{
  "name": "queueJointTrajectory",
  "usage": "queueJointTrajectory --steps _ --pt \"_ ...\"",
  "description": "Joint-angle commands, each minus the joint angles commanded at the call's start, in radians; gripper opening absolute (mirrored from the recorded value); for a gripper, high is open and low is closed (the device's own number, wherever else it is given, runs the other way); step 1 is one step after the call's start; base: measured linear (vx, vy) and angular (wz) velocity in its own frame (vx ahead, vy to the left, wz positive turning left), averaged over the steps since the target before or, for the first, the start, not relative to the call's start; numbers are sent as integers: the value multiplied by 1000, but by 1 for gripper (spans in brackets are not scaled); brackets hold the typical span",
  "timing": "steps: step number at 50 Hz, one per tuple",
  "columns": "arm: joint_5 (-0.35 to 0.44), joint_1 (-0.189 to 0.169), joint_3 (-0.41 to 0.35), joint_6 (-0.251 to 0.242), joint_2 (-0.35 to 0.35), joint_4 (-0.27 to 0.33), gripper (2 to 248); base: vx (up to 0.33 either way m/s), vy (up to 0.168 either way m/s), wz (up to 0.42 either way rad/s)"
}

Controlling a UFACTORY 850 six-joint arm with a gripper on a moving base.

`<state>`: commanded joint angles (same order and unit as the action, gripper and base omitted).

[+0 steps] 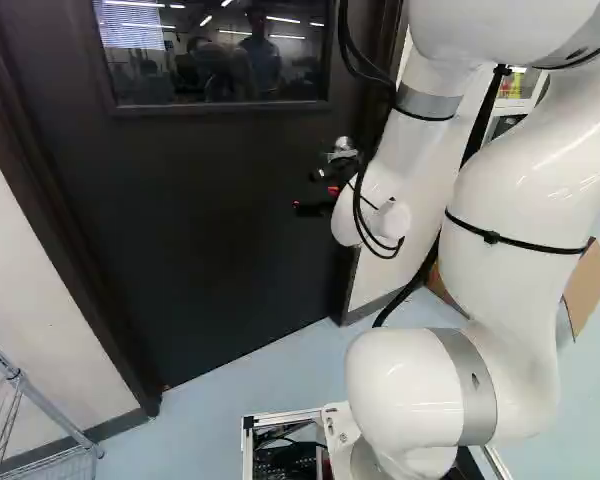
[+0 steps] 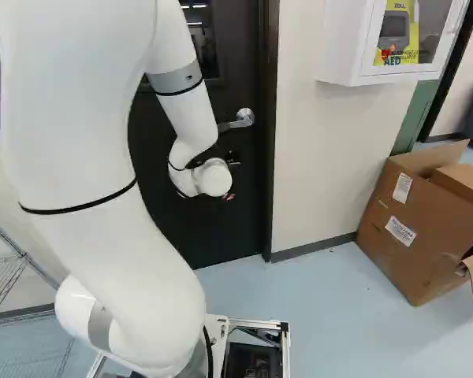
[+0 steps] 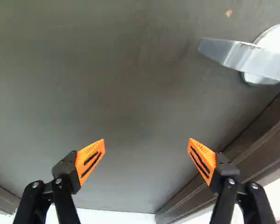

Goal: Open the door and move inside

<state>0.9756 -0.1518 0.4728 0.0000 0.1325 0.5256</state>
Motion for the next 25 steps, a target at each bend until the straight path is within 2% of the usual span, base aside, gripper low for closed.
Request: queueJointTrajectory --steps 25 --pt "0 0 -6 0 -68 0 247 0 0 0"
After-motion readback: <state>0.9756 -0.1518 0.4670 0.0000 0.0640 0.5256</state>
